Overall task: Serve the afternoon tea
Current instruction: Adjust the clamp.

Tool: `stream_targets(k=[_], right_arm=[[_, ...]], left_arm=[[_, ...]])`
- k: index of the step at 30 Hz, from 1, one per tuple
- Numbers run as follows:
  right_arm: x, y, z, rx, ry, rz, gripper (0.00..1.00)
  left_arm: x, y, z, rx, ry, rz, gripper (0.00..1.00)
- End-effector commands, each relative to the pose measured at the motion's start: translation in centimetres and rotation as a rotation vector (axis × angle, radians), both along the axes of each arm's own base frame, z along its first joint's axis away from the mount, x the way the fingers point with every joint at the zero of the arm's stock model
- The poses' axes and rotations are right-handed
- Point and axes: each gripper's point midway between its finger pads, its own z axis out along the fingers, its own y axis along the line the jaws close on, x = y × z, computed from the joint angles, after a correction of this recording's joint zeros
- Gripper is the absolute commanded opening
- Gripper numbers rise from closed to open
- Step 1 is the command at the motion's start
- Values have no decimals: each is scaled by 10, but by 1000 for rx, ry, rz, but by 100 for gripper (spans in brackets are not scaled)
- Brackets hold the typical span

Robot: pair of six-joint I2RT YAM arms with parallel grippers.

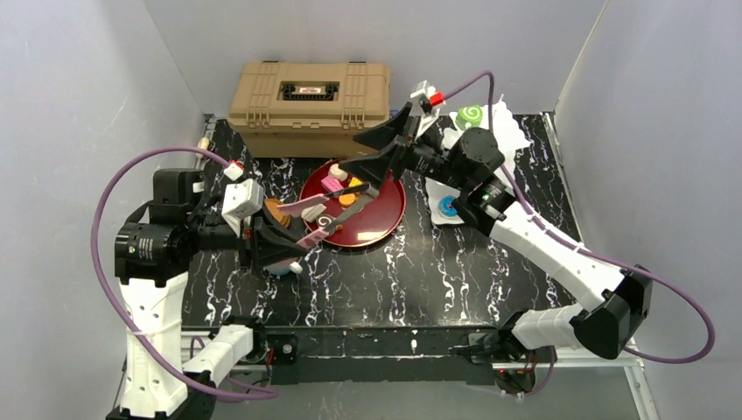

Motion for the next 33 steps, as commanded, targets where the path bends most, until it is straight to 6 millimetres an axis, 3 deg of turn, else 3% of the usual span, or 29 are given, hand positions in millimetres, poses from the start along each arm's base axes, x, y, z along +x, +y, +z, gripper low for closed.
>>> stream_targets(k=[1, 9, 14, 20, 24, 28, 33], right_arm=[[-45, 1, 14, 126, -138, 221, 98], [-48, 11, -29, -4, -137, 280, 98], [-73, 9, -13, 68, -200, 337, 98], [-99, 32, 6, 155, -231, 378, 98], [-117, 45, 5, 170, -238, 430, 98], [-116, 55, 6, 186, -217, 383, 98], [-93, 61, -5, 125, -201, 218, 98]], left_arm=[[2, -2, 5, -20, -5, -10, 0], [4, -4, 17, -49, -11, -5, 0], [12, -7, 24, -89, 6, 6, 0], [28, -7, 24, -103, -5, 57, 0], [30, -7, 27, -104, -4, 66, 0], [31, -7, 25, -101, -9, 70, 0], [29, -7, 24, -103, -7, 65, 0]])
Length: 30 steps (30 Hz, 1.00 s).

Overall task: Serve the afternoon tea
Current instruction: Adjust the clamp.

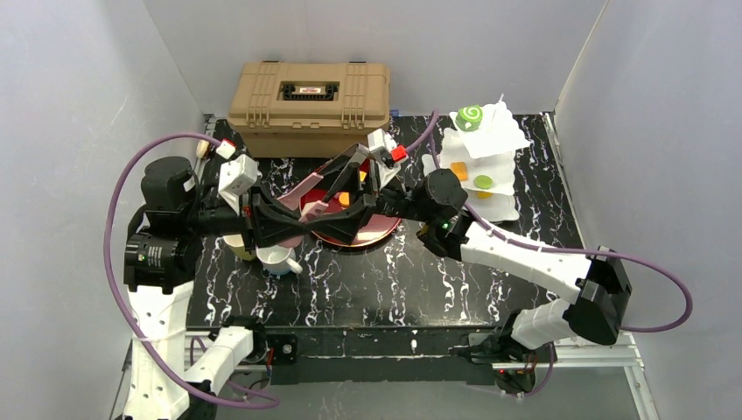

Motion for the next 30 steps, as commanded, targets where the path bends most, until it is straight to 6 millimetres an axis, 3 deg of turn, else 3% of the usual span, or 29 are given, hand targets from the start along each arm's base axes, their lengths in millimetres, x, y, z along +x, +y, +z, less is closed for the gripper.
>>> stream_targets(k=[1, 10, 17, 20, 25, 30], right_arm=[[16, -4, 18, 30, -38, -159, 98], [38, -6, 13, -46, -101, -297, 98], [21, -28, -2, -104, -146, -274, 98], [22, -30, 1, -78, -137, -286, 98], [27, -15, 6, -21, -112, -267, 98], [21, -6, 31, 127, -113, -203, 99]], left_arm=[[-3, -1, 5, -13, -27, -16, 0], [-8, -1, 5, -14, -30, -27, 0], [-10, 0, 7, -8, -54, -26, 0], [-10, -1, 5, -12, -42, -35, 0], [-14, -1, 10, -21, -34, -50, 0], [-20, -2, 16, -34, -26, -72, 0]])
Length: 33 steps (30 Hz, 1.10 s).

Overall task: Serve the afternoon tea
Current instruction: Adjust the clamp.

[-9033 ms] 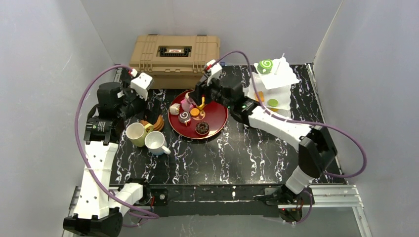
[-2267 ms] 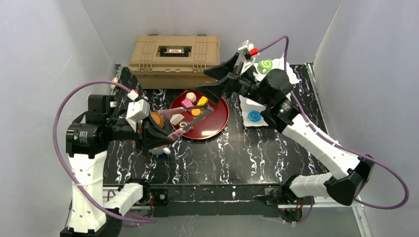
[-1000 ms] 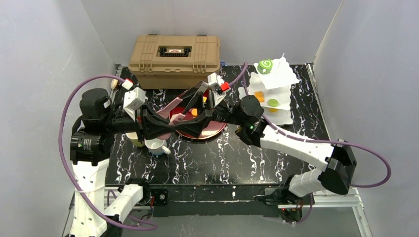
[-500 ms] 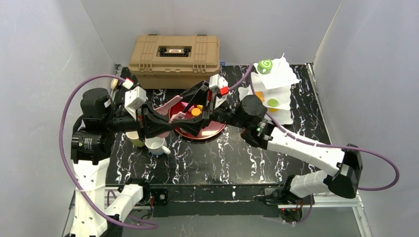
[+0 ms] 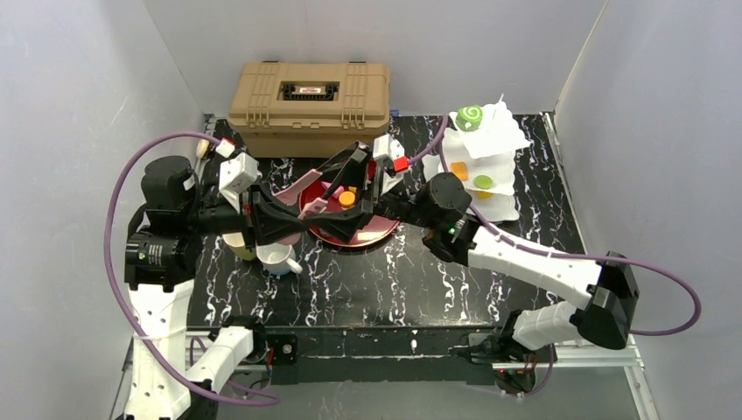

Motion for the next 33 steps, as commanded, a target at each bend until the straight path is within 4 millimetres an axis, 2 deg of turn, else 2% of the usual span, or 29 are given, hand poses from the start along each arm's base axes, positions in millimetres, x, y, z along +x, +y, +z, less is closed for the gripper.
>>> stream_targets(k=[1, 6, 9, 13, 20, 22, 25, 26, 28, 30, 33], right_arm=[[-1, -1, 41, 192, -40, 27, 98], [-19, 3, 58, 240, -56, 151, 98], [-24, 9, 53, 223, -46, 202, 98], [-23, 9, 42, 175, -51, 180, 98], [-21, 12, 34, 73, -82, 158, 69], [-16, 9, 32, 73, -75, 124, 68], [-7, 5, 26, 63, -69, 59, 66], [-5, 4, 24, 59, -65, 43, 63], [1, 4, 19, 46, -60, 14, 58], [8, 3, 14, 35, -44, -20, 59], [21, -3, 6, 24, -28, -88, 65]], left_arm=[[-26, -4, 19, -47, -8, -100, 0], [-27, -4, 22, -54, 3, -108, 0], [-28, -4, 24, -59, 3, -113, 0], [-29, -4, 26, -60, -4, -111, 0], [-22, -4, 22, -47, -9, -76, 0], [-15, -2, 19, -33, -17, -39, 12], [-5, 1, 16, -8, -38, 26, 20], [-2, 1, 15, -3, -41, 42, 26], [4, 3, 15, 6, -42, 80, 44], [14, 7, 17, 18, -61, 139, 53], [30, 15, 24, 41, -122, 256, 65]])
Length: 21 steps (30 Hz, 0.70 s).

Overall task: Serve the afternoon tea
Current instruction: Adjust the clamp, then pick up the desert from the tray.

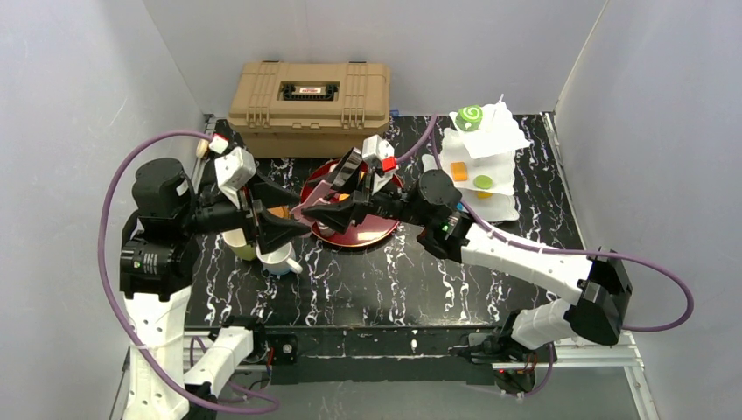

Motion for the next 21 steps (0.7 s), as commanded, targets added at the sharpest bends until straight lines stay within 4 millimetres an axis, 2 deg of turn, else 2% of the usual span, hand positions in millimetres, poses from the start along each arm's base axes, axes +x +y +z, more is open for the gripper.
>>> stream_targets(k=[1, 3, 5, 11, 16, 21], right_arm=[[24, -17, 5, 15, -14, -151, 69], [39, -17, -8, -24, 1, -222, 73], [55, -16, -21, -63, 18, -284, 72], [89, -5, -64, -145, 49, -395, 69], [112, 5, -98, -201, 35, -477, 71], [134, 15, -133, -259, 24, -545, 73]], left_arm=[[23, 14, 19, 35, -120, 185, 66], [35, 22, 23, 49, -140, 271, 72], [50, 30, 20, 64, -120, 351, 79], [88, 51, -10, 147, -11, 516, 80], [106, 65, -30, 220, 36, 593, 80], [120, 77, -40, 264, 56, 664, 80]])
